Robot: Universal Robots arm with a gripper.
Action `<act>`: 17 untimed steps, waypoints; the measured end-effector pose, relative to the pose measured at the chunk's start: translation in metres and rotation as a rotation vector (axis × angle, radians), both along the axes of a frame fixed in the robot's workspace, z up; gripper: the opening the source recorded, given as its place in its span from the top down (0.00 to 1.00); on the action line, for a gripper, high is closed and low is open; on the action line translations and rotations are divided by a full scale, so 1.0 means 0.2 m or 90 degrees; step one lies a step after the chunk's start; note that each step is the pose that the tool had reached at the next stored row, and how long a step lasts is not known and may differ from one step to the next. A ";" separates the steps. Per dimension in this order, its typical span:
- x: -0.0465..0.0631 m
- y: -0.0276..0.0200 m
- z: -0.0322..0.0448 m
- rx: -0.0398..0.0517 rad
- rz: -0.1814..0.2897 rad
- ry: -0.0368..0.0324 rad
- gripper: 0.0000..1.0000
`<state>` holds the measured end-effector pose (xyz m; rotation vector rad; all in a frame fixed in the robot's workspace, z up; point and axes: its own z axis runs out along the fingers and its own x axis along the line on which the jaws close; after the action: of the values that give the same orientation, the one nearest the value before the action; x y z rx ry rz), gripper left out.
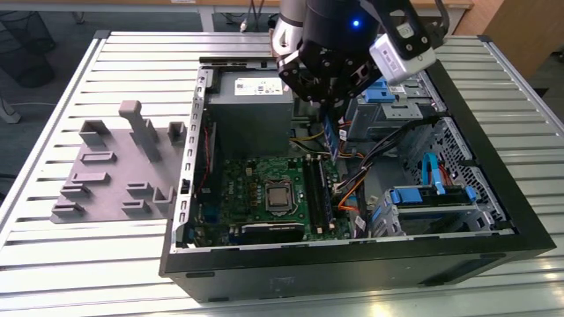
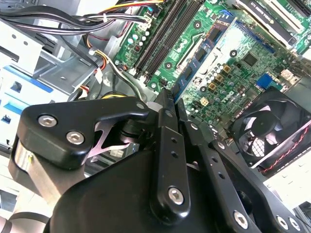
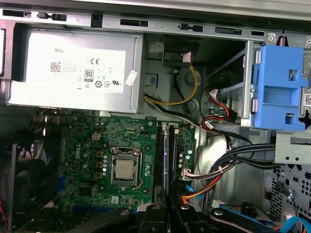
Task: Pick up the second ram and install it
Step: 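Insert the second ram into the second slot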
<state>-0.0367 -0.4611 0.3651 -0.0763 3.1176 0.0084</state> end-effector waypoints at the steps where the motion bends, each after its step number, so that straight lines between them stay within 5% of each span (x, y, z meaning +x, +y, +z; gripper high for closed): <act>1: 0.00 0.000 -0.002 0.0001 0.000 0.0000 0.86; 17: 0.00 0.000 -0.035 0.0001 0.000 0.0000 0.86</act>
<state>-0.0367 -0.4611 0.3581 -0.0764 3.1175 0.0085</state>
